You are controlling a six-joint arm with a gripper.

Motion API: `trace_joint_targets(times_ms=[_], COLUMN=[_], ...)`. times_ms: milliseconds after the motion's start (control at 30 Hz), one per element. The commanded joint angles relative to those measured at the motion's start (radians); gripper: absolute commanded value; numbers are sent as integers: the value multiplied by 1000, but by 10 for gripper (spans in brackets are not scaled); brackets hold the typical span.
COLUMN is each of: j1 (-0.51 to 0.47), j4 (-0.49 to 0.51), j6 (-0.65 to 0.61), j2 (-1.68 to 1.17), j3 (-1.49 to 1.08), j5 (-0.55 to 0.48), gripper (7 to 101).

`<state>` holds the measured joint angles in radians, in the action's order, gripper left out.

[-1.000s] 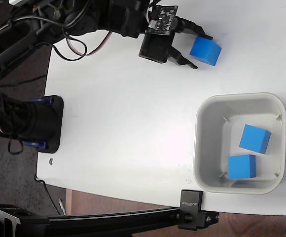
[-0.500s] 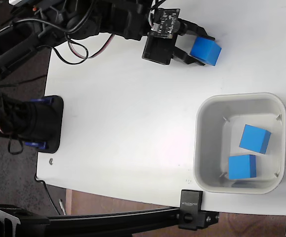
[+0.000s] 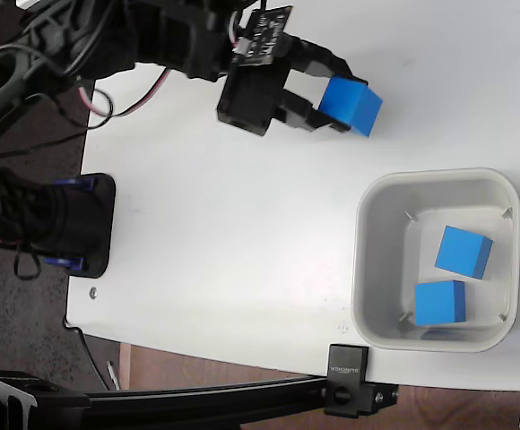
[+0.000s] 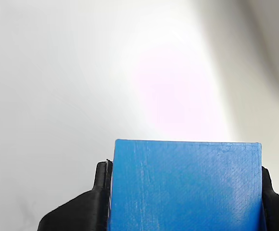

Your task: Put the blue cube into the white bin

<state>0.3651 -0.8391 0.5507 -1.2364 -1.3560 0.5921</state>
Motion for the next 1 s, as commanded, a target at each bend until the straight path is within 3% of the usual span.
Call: trace_joint_targets(times_ms=[33, 133, 267, 433, 467, 500, 600, 833, 933, 1000], j1=[-112, -183, -291, -373, -379, -385, -391, -382, -380, -394], j4=[-72, -67, 17, 86, 89, 89, 106, 107, 100, 126], j6=[-117, -199, -298, -341, -345, -348, -347, -334, -330, -339], j2=[-109, -120, -126, -107, -104, -101, -124, -282, -445, -603], j3=[152, 201, 195, 178, 178, 176, 132, -43, -225, -410], j5=[-80, -137, -252, -348, -356, -365, -374, -397, -425, -495], gripper=[250, 250, 263, 325, 390, 524, 1003, 1003, 1003, 1003])
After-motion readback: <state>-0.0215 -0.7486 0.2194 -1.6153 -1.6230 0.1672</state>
